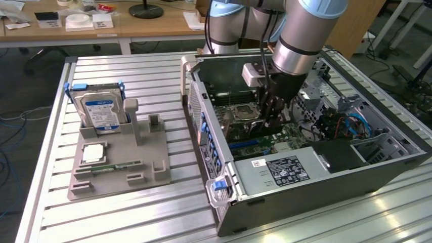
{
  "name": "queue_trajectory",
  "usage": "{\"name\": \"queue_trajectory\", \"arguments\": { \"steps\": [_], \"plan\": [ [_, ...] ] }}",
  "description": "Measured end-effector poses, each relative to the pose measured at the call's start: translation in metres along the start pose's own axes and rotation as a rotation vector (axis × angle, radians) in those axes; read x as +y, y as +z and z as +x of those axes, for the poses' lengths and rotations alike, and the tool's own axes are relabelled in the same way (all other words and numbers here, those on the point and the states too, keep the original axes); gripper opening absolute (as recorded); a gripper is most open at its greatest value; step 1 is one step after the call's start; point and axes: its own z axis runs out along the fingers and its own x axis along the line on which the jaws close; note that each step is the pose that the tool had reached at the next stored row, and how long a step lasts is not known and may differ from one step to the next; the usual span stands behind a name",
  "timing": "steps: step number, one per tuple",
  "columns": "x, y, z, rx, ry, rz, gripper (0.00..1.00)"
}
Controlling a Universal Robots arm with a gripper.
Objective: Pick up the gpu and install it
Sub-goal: 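Insert the gpu into the slot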
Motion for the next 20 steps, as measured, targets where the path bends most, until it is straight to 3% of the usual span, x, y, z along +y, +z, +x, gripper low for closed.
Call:
{"name": "queue_trajectory", "arguments": {
  "steps": [6,20],
  "plan": [
    [0.0013,0.0004,0.002,0.0,0.0,-0.0001,0.26],
    [0.0144,0.0023,0.003,-0.0001,0.0,0.0003,0.26]
  ]
}}
